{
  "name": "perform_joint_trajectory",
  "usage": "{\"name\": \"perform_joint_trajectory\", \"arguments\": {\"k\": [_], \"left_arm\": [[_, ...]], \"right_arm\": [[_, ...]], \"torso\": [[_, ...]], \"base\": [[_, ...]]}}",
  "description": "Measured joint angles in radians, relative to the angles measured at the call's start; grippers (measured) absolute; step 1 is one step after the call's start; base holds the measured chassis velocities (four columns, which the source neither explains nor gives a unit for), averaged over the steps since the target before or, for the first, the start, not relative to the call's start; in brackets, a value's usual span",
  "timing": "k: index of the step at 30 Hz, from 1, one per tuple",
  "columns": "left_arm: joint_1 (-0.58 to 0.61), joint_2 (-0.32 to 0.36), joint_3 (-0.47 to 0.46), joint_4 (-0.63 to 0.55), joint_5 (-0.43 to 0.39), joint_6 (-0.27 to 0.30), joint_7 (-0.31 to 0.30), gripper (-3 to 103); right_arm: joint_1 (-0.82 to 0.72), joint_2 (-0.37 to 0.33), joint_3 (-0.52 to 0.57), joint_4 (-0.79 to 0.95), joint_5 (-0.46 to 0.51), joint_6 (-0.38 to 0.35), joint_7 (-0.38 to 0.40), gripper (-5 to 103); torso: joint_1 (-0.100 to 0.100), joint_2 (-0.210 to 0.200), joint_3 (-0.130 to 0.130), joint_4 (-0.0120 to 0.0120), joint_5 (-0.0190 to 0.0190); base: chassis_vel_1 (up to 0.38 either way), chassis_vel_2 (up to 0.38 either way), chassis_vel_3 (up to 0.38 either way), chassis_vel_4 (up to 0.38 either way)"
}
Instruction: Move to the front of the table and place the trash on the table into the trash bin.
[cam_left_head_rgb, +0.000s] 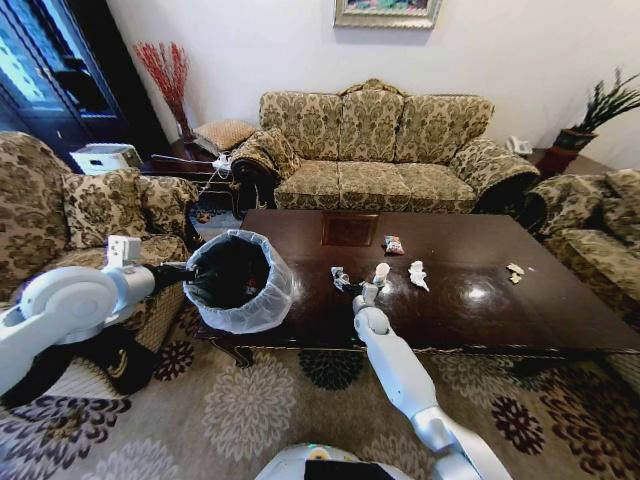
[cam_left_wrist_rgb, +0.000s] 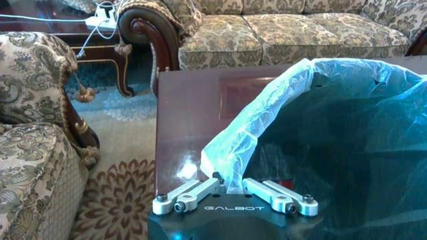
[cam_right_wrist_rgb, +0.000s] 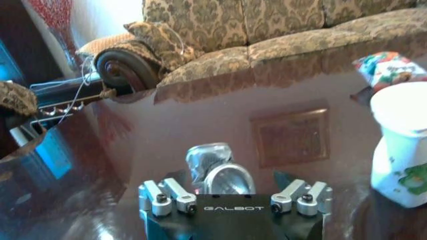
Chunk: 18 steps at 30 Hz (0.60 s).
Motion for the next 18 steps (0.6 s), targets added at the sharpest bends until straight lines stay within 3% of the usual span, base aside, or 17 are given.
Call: {"name": "perform_joint_trajectory", "arguments": {"k": [2, 4, 7, 10, 11, 13, 17, 18], "left_arm": [[0.000, 0.000, 0.000, 0.000, 0.000, 0.000, 0.000, 0], [0.000, 0.000, 0.000, 0.000, 0.000, -0.001, 0.000, 0], [0.001, 0.000, 0.000, 0.000, 0.000, -0.002, 0.001, 0], [0.001, -0.001, 0.000, 0.000, 0.000, -0.003, 0.001, 0], [0.002, -0.001, 0.000, -0.001, 0.000, -0.003, 0.001, 0], [0.002, -0.001, -0.001, -0.001, 0.000, -0.003, 0.001, 0], [0.003, -0.001, -0.002, -0.001, 0.000, -0.004, 0.001, 0], [0.003, -0.001, -0.002, -0.001, 0.000, -0.004, 0.001, 0]], "right_arm": [[-0.004, 0.001, -0.002, 0.001, 0.001, -0.011, -0.007, 73], [-0.005, 0.002, -0.002, 0.001, 0.001, -0.012, -0.008, 73], [-0.007, 0.003, -0.002, 0.000, 0.000, -0.017, -0.008, 56], [-0.008, 0.003, -0.002, -0.001, 0.003, -0.017, -0.008, 51], [-0.011, 0.003, -0.002, -0.001, 0.007, -0.018, -0.008, 44], [-0.013, 0.003, -0.001, 0.001, 0.009, -0.018, -0.008, 44], [-0.027, -0.002, 0.000, 0.017, 0.014, -0.019, -0.008, 28], [-0.027, -0.002, 0.000, 0.017, 0.014, -0.019, -0.008, 28]], "torso": [[0.000, 0.000, 0.000, 0.0000, 0.0001], [0.000, 0.000, 0.000, -0.0001, 0.0001], [0.000, 0.000, 0.000, -0.0002, 0.0002], [0.000, 0.000, 0.000, -0.0001, 0.0001], [0.000, 0.000, 0.000, -0.0001, 0.0001], [0.000, 0.000, 0.000, -0.0001, 0.0002], [0.000, 0.000, 0.000, -0.0001, 0.0005], [0.000, 0.000, 0.000, -0.0001, 0.0005]], "base": [[0.000, 0.000, 0.000, 0.000], [0.000, 0.000, 0.000, 0.000], [0.000, 0.000, 0.000, 0.000], [0.000, 0.000, 0.000, 0.000], [0.000, 0.000, 0.000, 0.000], [0.000, 0.000, 0.000, 0.000], [0.000, 0.000, 0.000, 0.000], [0.000, 0.000, 0.000, 0.000]]}}
